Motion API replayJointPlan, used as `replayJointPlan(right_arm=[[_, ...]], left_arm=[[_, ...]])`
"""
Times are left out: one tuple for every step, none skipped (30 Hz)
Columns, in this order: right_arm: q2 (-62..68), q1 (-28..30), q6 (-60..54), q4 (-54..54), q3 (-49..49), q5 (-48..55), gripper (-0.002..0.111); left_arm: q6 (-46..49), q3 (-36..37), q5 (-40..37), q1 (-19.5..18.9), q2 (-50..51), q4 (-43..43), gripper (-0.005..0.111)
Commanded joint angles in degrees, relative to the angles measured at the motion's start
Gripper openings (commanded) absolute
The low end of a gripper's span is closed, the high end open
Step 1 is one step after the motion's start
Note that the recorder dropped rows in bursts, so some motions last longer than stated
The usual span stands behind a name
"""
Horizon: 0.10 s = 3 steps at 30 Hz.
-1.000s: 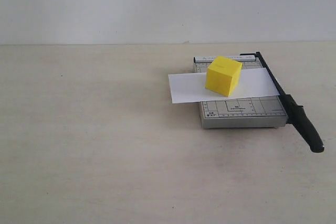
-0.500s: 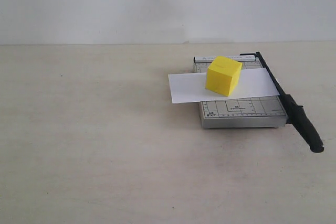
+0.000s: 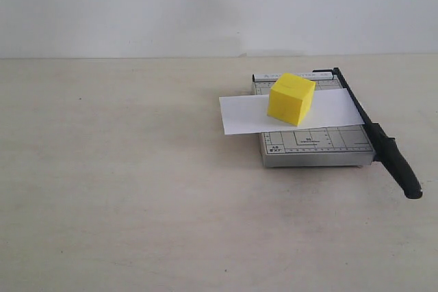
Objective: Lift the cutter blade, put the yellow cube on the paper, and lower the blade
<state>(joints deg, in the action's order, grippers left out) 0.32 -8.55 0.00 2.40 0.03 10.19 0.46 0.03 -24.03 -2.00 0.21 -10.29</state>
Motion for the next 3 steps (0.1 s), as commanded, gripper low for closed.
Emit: replayJointPlan(right_arm=[[-0.32,-0.02,0.00,-0.23,-0.03,-0.07,0.000],[-0.32,-0.02,0.00,-0.23,-0.03,-0.07,0.000],[-0.32,-0.02,0.00,-0.23,-0.03,-0.07,0.000]], left_arm=[[-0.46,-0.03,0.23,-0.14,-0.21,-0.03,0.004],[-0.46,-0.03,0.23,-0.14,-0.21,-0.03,0.004],[-0.46,-0.03,0.23,-0.14,-0.21,-0.03,0.004]])
